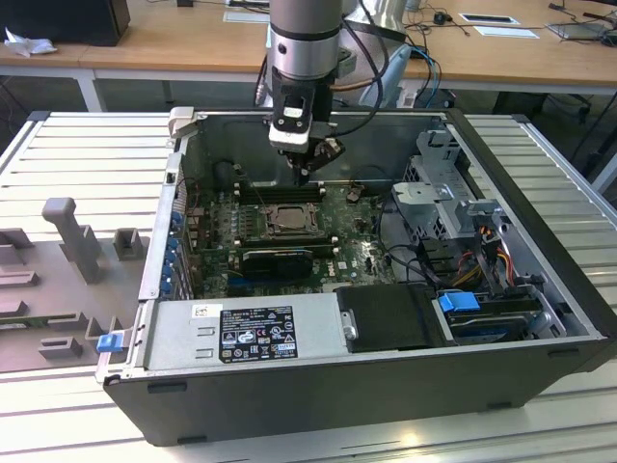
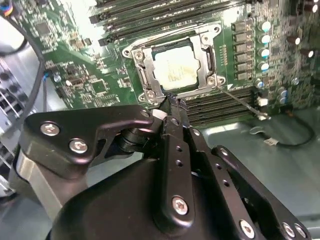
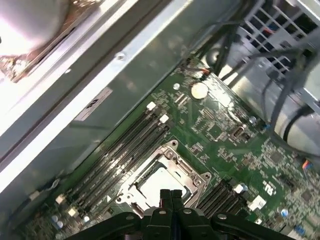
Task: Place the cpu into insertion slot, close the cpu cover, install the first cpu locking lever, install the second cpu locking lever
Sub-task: 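Install the first cpu locking lever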
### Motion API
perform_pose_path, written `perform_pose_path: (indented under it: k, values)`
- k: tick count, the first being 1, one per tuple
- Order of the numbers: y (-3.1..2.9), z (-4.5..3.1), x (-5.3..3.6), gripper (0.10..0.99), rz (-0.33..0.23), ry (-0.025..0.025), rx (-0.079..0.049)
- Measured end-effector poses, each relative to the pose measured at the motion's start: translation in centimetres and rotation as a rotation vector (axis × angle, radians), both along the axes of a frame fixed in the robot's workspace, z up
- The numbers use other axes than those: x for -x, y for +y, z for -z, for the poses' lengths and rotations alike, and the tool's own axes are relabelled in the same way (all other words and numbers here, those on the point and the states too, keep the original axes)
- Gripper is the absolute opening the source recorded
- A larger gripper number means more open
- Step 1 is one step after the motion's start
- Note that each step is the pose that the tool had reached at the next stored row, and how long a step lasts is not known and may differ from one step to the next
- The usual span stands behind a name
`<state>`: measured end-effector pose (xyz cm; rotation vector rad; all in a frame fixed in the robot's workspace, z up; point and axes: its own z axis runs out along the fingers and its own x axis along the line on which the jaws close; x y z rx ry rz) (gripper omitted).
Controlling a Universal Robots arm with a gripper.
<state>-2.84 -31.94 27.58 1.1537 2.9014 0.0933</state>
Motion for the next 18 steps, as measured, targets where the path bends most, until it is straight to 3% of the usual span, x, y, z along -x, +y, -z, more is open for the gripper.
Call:
perform_pose_path:
  k: [1, 3, 7, 18]
  values:
    - [0.0, 0.01, -0.01, 0.106, -0.04, 0.0002, -0.001]
    - [0.01, 0.05, -0.04, 0.106, -0.097, 0.0067, -0.015]
    - [0.0, 0.34, -0.04, 0.106, -0.216, 0.008, -0.014]
    - [0.0, 0.38, -0.04, 0.106, -0.442, 0.0097, -0.013]
